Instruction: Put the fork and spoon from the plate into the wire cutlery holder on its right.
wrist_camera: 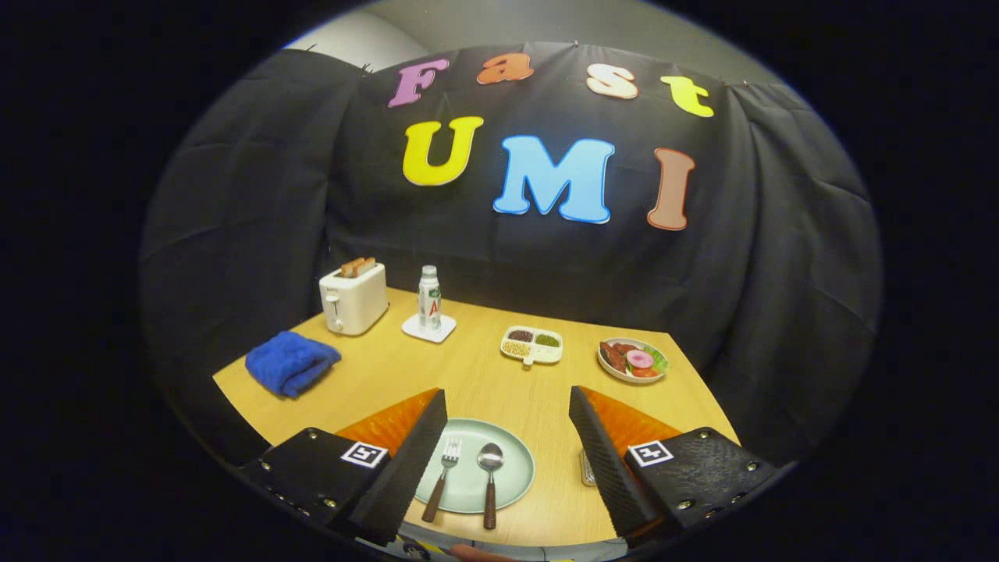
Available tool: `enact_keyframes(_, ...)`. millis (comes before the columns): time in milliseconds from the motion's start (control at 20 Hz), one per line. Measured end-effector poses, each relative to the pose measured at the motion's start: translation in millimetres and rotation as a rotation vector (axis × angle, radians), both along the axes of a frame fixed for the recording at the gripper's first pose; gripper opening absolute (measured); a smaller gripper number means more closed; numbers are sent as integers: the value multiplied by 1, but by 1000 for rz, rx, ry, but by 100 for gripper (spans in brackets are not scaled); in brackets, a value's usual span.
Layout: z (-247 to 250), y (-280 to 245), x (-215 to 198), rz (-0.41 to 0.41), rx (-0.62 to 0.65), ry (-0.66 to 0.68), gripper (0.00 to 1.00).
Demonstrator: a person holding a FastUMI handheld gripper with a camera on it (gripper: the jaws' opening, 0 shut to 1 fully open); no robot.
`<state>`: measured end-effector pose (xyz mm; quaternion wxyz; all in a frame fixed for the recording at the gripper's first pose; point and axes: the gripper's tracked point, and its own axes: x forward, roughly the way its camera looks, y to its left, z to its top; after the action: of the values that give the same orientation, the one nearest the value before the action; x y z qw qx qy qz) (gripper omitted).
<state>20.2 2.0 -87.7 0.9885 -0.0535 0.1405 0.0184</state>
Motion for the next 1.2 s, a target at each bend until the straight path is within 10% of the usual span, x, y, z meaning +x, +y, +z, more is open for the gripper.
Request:
enact_keyframes(800, -143, 5, 7, 73, -87, 428, 96)
enact_keyframes(1200, -193, 10, 8, 83, -22, 643, 62)
